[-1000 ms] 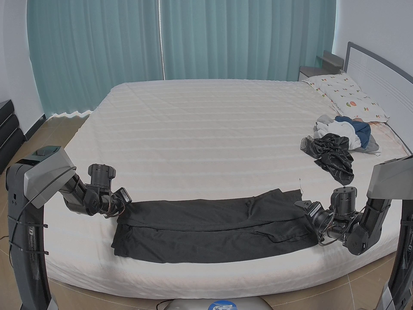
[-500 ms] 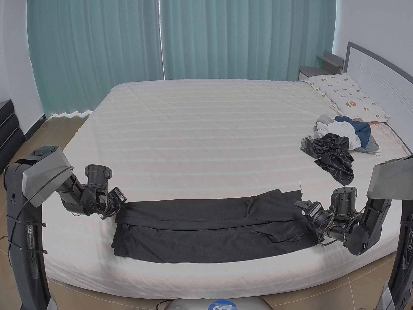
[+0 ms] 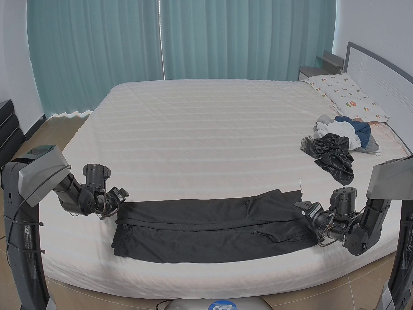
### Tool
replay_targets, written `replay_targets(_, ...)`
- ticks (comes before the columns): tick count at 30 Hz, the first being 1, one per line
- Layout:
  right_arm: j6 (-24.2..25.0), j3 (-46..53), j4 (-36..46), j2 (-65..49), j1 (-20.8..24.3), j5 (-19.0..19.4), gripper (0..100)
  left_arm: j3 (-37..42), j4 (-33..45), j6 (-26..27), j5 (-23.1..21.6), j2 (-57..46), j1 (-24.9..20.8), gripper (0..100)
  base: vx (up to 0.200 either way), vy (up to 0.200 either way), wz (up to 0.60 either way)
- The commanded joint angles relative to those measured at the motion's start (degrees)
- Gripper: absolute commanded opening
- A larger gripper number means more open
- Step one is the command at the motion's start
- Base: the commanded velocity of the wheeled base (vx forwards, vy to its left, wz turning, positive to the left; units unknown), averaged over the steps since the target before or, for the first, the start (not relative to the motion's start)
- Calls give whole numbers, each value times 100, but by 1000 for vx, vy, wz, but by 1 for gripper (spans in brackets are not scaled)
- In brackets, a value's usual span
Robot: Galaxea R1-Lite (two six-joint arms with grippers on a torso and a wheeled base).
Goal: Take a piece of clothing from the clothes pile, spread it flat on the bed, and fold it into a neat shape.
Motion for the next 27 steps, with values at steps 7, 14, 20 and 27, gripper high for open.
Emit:
replay_targets(7, -11, 154, -200, -35, 1, -8, 100, 1128, 0, 127, -495, -1501, 37, 100, 0, 0, 0)
replay_targets(14, -11, 260, -358, -26, 54, 1, 100, 2367, -176, 1146, -873, -1642, 11, 100, 0, 0, 0)
replay_targets(20, -11, 260, -358, -17, 72, 1, 100, 2885, -484, 1208, -1128, -1554, -121, 100, 0, 0, 0)
replay_targets(27, -11, 260, -358, 0, 72, 1, 100, 3008, -660, 1234, -1111, -1325, -183, 100, 0, 0, 0)
